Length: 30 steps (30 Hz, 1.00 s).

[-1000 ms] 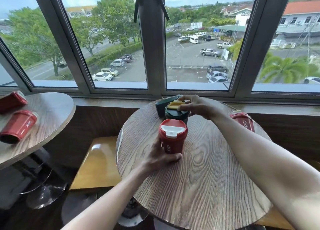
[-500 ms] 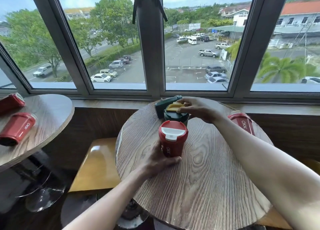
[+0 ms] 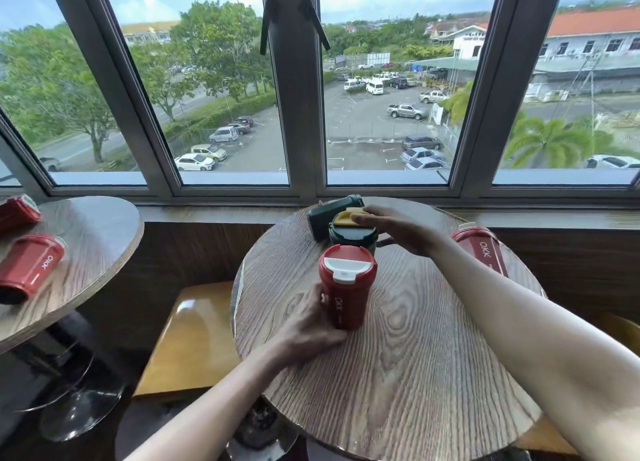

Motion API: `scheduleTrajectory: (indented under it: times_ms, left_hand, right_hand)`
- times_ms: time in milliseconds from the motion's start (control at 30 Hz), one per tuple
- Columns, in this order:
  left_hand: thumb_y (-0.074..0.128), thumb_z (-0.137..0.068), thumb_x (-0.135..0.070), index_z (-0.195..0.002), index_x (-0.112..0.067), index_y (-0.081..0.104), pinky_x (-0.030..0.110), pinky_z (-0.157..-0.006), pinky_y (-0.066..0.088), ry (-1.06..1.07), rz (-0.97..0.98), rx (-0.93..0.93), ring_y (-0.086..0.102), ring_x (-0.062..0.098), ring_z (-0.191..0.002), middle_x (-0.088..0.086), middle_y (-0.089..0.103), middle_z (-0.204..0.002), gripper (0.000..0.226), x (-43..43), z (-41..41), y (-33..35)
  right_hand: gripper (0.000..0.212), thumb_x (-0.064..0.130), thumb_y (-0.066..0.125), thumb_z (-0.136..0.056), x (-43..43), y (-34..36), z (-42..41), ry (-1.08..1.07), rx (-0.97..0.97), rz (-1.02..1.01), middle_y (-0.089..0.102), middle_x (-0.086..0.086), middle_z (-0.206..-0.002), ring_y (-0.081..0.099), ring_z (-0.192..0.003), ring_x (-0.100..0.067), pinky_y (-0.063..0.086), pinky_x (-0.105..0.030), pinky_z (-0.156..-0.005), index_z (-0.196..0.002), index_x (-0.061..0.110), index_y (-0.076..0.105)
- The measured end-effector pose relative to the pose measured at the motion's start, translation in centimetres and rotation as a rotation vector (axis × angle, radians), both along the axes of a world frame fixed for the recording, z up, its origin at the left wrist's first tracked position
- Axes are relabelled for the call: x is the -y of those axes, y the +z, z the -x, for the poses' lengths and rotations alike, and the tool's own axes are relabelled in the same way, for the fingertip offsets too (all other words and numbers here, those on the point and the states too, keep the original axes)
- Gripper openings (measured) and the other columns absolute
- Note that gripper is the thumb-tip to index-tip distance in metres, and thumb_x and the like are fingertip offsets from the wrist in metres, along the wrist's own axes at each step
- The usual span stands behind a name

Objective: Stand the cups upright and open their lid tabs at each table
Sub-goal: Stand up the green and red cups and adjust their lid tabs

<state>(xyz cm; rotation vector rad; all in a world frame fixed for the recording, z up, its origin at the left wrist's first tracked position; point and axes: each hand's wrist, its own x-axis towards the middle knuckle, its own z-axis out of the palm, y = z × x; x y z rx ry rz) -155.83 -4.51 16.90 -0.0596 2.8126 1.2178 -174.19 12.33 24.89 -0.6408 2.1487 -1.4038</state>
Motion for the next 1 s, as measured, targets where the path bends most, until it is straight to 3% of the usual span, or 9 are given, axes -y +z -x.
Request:
scheduleTrajectory:
  times_ms: [100, 233, 300, 367, 467, 600, 667, 833, 1000]
  left_hand:
    - [0.061, -0.083, -0.013, -0.136, -0.019, 0.039, 0.037, -0.105, 0.037, 0.070, 0.028, -0.106, 0.045, 0.017, -0.120, -0.004, 0.047, -0.122, 0.058, 1.8, 0.3, 0.7]
    - [0.052, -0.092, 0.002, -0.117, -0.007, 0.058, 0.006, -0.074, 0.045, 0.296, -0.089, -0.325, 0.058, 0.019, -0.099, 0.006, 0.062, -0.109, 0.027, 3.3, 2.9, 4.3]
    - [0.050, -0.094, -0.001, -0.115, -0.003, 0.060, 0.004, -0.071, 0.045, 0.294, -0.108, -0.370, 0.061, 0.019, -0.097, 0.008, 0.064, -0.107, 0.023, 3.2, 5.2, 6.7]
    - [0.052, -0.096, -0.010, -0.116, -0.007, 0.060, 0.011, -0.074, 0.046, 0.244, -0.187, -0.339, 0.061, 0.022, -0.101, 0.011, 0.065, -0.110, 0.022, 2.8, 7.6, 8.8]
    - [0.061, -0.091, -0.029, -0.124, -0.018, 0.056, 0.020, -0.078, 0.045, 0.077, -0.182, -0.180, 0.057, 0.021, -0.109, 0.007, 0.058, -0.121, 0.035, 2.6, 10.8, 10.6]
    - [0.071, -0.084, -0.019, -0.136, -0.019, 0.052, 0.018, -0.081, 0.043, -0.091, -0.172, 0.069, 0.052, 0.021, -0.118, 0.007, 0.052, -0.134, 0.055, 2.5, 13.6, 11.5]
    - [0.074, -0.080, -0.017, -0.135, -0.020, 0.054, 0.022, -0.086, 0.045, -0.127, -0.186, 0.162, 0.052, 0.020, -0.116, 0.006, 0.054, -0.131, 0.058, 2.8, 14.4, 11.2]
    - [0.077, -0.066, -0.026, -0.121, -0.026, 0.064, 0.032, -0.082, 0.046, -0.041, -0.318, 0.195, 0.056, 0.016, -0.099, -0.005, 0.062, -0.103, 0.056, 3.6, 14.9, 9.9]
    - [0.079, -0.061, -0.029, -0.117, -0.029, 0.066, 0.034, -0.080, 0.047, -0.018, -0.390, 0.205, 0.058, 0.016, -0.097, -0.006, 0.063, -0.102, 0.057, 3.8, 15.1, 9.1]
  right_hand:
    - [0.056, 0.064, 0.046, -0.089, -0.3, -0.9, 0.0, -0.116, 0.034, 0.073, 0.062, -0.002, -0.127, 0.058, -0.110, -0.021, 0.046, -0.039, -0.090, -0.127, 0.026, 0.059]
    - [0.036, 0.035, 0.042, -0.101, -0.8, -1.5, 1.0, -0.322, -0.064, 0.114, 0.066, -0.011, -0.112, 0.058, -0.096, -0.025, 0.044, -0.031, -0.073, -0.117, 0.010, 0.062]
    - [0.024, 0.023, 0.050, -0.099, -0.8, -1.5, 2.0, -0.360, -0.101, 0.096, 0.067, -0.013, -0.108, 0.057, -0.092, -0.024, 0.042, -0.029, -0.067, -0.114, 0.009, 0.063]
    - [0.027, 0.015, 0.059, -0.093, -0.6, -1.0, 3.5, -0.337, -0.120, 0.033, 0.066, -0.016, -0.114, 0.057, -0.093, -0.022, 0.042, -0.028, -0.067, -0.119, 0.007, 0.062]
    - [0.056, 0.009, 0.071, -0.085, 0.2, -0.3, 6.4, -0.212, -0.075, -0.066, 0.055, -0.017, -0.132, 0.054, -0.107, -0.024, 0.044, -0.028, -0.074, -0.136, 0.008, 0.049]
    - [0.094, 0.009, 0.083, -0.073, 1.5, -0.5, 10.7, -0.034, -0.080, -0.211, 0.036, -0.012, -0.151, 0.039, -0.134, -0.028, 0.038, -0.034, -0.101, -0.149, 0.012, 0.028]
    - [0.101, 0.007, 0.084, -0.070, 2.4, -0.9, 12.5, 0.066, -0.087, -0.258, 0.030, -0.012, -0.155, 0.033, -0.140, -0.029, 0.034, -0.031, -0.103, -0.151, 0.013, 0.023]
    - [0.108, 0.016, 0.092, -0.058, 4.4, -2.2, 16.0, 0.251, -0.232, -0.418, 0.036, -0.008, -0.148, 0.036, -0.137, -0.027, 0.034, -0.039, -0.114, -0.146, 0.020, 0.030]
    - [0.105, 0.018, 0.093, -0.050, 5.0, -2.7, 17.0, 0.345, -0.245, -0.420, 0.047, -0.009, -0.131, 0.052, -0.118, -0.025, 0.049, -0.043, -0.101, -0.136, 0.022, 0.034]
